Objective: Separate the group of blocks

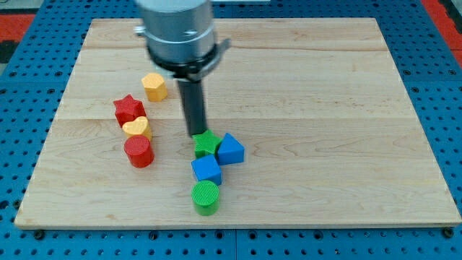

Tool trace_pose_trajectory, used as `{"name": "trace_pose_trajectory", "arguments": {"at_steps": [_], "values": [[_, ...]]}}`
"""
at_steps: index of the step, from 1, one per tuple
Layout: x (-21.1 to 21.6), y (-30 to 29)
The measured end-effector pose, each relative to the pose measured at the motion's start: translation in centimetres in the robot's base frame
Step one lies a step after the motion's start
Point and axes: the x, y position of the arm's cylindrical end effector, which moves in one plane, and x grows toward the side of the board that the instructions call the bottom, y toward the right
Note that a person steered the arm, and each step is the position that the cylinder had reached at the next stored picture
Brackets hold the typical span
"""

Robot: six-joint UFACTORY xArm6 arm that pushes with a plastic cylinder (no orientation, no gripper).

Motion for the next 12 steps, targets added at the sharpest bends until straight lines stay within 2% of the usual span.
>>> {"name": "trace_pose_trajectory", "arguments": {"at_steps": [3, 4, 5, 6, 7, 8, 9, 10, 11, 12], "values": [[-1.7, 1.4], [-4.4, 4.7], [-1.4, 10.0], [1.5, 11.7], [5.0, 8.8], [6.3, 9.9], [8.0, 6.8], [5.1, 6.3], [5.1, 5.8], [8.0, 6.5]]}}
